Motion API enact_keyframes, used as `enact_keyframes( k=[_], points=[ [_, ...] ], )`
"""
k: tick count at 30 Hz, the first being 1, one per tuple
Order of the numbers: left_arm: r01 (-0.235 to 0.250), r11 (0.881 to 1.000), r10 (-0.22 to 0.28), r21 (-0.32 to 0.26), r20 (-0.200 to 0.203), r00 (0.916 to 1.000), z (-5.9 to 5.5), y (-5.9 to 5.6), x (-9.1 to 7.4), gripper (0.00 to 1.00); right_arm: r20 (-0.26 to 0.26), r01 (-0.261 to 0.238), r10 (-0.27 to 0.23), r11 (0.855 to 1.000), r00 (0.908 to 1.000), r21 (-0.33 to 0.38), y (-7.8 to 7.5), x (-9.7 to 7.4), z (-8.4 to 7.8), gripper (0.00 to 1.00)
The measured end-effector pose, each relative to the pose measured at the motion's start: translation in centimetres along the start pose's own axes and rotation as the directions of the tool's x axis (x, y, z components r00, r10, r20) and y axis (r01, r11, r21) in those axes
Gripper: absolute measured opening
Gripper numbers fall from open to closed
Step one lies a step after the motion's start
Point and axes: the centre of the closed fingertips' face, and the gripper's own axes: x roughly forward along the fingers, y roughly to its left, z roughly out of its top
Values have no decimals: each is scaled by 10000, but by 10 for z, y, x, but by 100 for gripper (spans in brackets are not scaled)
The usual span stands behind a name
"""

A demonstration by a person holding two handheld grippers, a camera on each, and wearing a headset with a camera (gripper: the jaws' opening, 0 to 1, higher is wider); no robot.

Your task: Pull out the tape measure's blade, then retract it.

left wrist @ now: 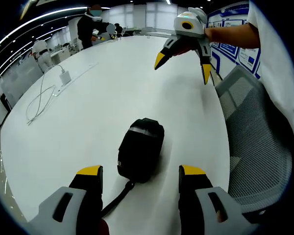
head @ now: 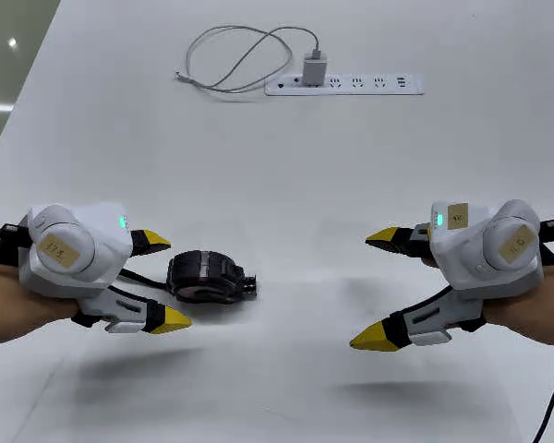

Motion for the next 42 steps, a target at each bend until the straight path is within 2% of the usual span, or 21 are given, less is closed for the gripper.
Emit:
enact_keyframes(
  k=[4, 9, 19, 35, 42],
  points=[
    [29, 9999, -29, 128, -62, 10000, -3, 2, 3, 52, 61, -24, 24, 10000, 10000, 7, -2, 3, 2, 77],
    [108, 9999, -108, 9, -63, 9999, -3, 3, 7, 50, 127, -86, 85, 10000, 9999, 36, -4, 7, 5, 76],
    [327, 9993, -325, 168, -144, 9994, -4, 3, 16, 40, 122, -216, 213, 9996, 9997, 203, -6, 13, 5, 77],
    [304, 9985, -298, 448, -137, 9995, -4, 7, 21, 32, 120, -400, 397, 9988, 9991, 275, -2, 20, 3, 74],
    [264, 9964, -250, 807, -192, 9995, -4, 5, 24, 29, 146, -497, 493, 9983, 9987, 315, -1, 22, 2, 74]
  ],
)
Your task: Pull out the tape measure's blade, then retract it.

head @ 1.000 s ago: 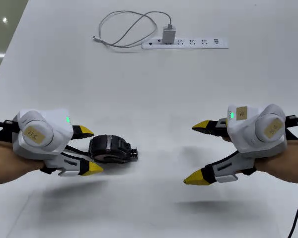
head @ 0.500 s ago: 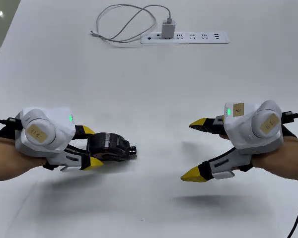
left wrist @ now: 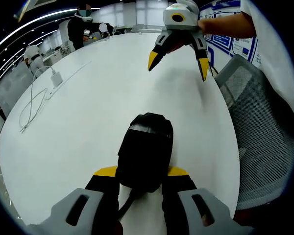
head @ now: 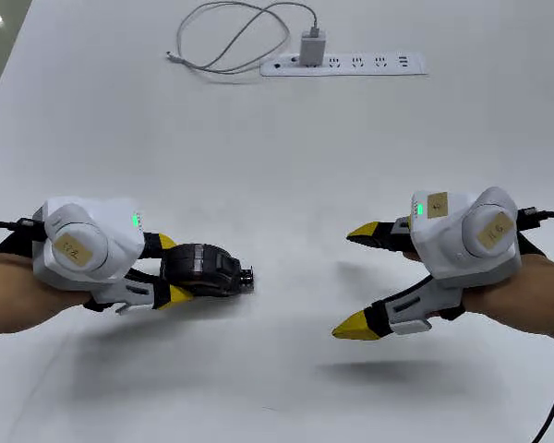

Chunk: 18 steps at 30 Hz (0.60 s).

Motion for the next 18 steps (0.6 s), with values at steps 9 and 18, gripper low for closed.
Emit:
enact_keyframes(
  k=[9, 18],
  points=[
    [20, 10000, -20, -27, -90, 10000, -1, 0, 0, 28, 82, 3, -3, 10000, 10000, -41, 0, 3, 1, 72],
    [-55, 9997, 52, -242, -132, 9999, -2, 1, 0, 28, 371, 126, -108, 9988, 9993, -481, -2, 18, 11, 61]
  ],
)
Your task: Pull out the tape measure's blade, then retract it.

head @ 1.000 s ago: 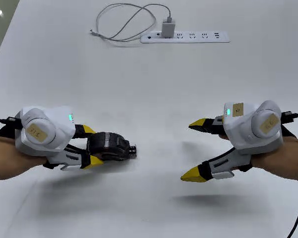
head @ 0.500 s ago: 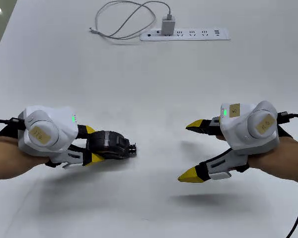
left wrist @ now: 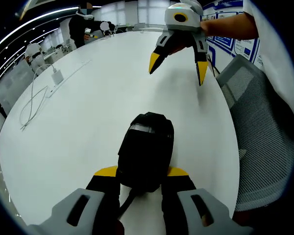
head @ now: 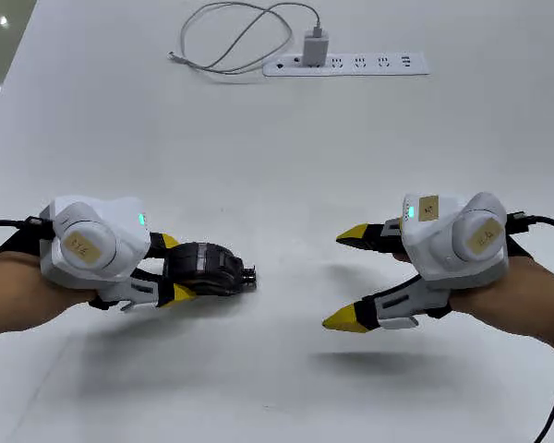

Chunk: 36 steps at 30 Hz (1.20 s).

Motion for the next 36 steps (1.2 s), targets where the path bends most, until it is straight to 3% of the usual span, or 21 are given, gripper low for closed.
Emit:
enact_keyframes(
  k=[15, 23, 36],
  points=[
    [-44, 10000, 43, -71, -144, 9999, 0, -1, 0, 27, 97, -520, 538, 9893, 9985, -1360, 1, 49, 17, 41],
    [-5, 9999, 4, -101, -107, 9999, 0, -1, 0, 27, 397, -583, 632, 9916, 9972, -1154, -5, 60, 26, 36],
    [37, 9999, -39, -105, -121, 9999, -1, 1, 2, 27, 377, -735, 787, 9896, 9962, -1236, -6, 73, 26, 30]
  ],
)
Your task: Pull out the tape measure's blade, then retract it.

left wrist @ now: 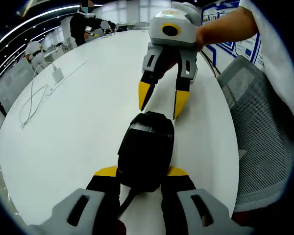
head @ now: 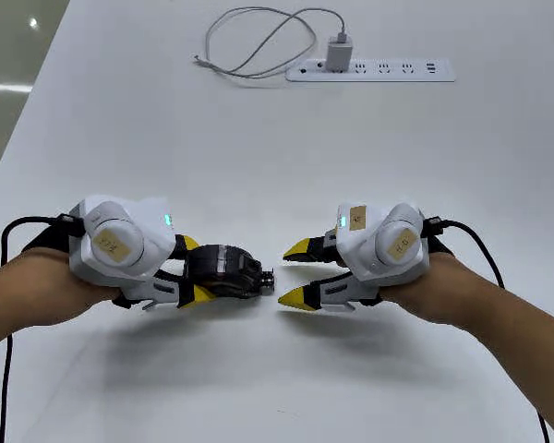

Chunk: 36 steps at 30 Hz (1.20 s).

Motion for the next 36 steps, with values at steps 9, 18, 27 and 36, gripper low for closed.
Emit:
enact_keyframes(
  k=[9, 18, 27, 36],
  points=[
    [9, 10000, -9, 17, -24, 10000, 0, 0, 0, 27, 59, -161, 162, 9998, 9999, -146, -1, 9, 0, 24],
    [11, 10000, -11, 24, -9, 10000, 0, 0, 0, 27, 66, -280, 282, 9992, 9996, -288, -2, 17, 0, 20],
    [43, 10000, -43, -8, 32, 10000, 0, 0, 1, 27, 191, -359, 366, 9987, 9991, -360, -2, 21, 2, 16],
    [55, 10000, -55, -2, 53, 10000, 0, 0, 1, 27, 215, -482, 492, 9978, 9986, -448, 0, 25, 2, 14]
  ],
)
